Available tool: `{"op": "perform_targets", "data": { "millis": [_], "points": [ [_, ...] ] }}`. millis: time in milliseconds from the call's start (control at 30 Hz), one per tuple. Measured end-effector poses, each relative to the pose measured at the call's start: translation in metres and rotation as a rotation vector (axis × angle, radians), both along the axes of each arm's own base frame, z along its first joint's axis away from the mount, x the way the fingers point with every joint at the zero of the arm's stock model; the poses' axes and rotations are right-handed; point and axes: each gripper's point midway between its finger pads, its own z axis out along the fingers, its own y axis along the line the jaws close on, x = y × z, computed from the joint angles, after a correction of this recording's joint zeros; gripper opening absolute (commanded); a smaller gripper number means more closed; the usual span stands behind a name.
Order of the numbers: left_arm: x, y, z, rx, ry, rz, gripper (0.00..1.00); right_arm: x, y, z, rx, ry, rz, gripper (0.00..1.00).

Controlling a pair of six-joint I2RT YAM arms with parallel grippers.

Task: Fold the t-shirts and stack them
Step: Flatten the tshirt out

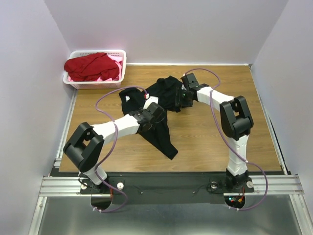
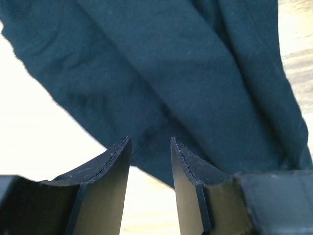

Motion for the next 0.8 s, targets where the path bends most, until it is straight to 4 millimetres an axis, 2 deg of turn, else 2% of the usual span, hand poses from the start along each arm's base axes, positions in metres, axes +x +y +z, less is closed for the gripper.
{"op": "perform_targets", "data": {
  "millis": [133,200,233,300,333,400,433,500,567,633,700,733,800],
  "points": [
    [0.006,-0.005,-0.013,0.005,0.002,0.002,0.49,0.011,0.005,0.002,0.016,-0.033,-0.003,0.57],
    [0.007,-0.006,-0.026,0.023,0.020,0.002,0.49,0.015,0.007,0.006,0.025,-0.049,-0.006,0.51],
    [0.006,-0.006,-0.033,0.034,0.030,0.001,0.49,0.018,0.008,0.007,0.029,-0.057,-0.008,0.47],
    [0.006,-0.005,-0.046,0.055,0.052,0.002,0.48,0.021,0.009,0.007,0.037,-0.064,-0.014,0.31],
    [0.009,-0.007,-0.047,0.056,0.041,0.006,0.48,0.022,0.010,0.005,0.038,-0.065,-0.016,0.18],
    [0.011,-0.009,-0.048,0.051,0.034,0.007,0.44,0.023,0.009,0.003,0.036,-0.064,-0.025,0.05],
    [0.011,-0.009,-0.048,0.050,0.032,0.007,0.42,0.022,0.008,0.002,0.034,-0.063,-0.026,0.01],
    [0.012,-0.010,-0.049,0.040,0.033,0.006,0.33,0.024,0.003,-0.001,0.029,-0.069,-0.040,0.01],
    [0.012,-0.010,-0.050,0.032,0.034,0.009,0.33,0.023,-0.003,-0.007,0.026,-0.064,-0.051,0.01],
    [0.014,-0.008,-0.050,0.022,0.041,0.015,0.32,0.022,-0.018,-0.009,0.034,-0.061,-0.084,0.01],
    [0.017,-0.004,-0.050,0.017,0.050,0.024,0.32,0.023,-0.042,-0.008,0.025,-0.059,-0.137,0.01],
    [0.020,0.002,-0.050,0.008,0.057,0.037,0.32,0.021,-0.059,-0.009,0.018,-0.051,-0.174,0.01],
    [0.021,0.011,-0.050,0.003,0.074,0.051,0.32,0.019,-0.113,-0.008,0.004,-0.038,-0.297,0.01]
  ]
}}
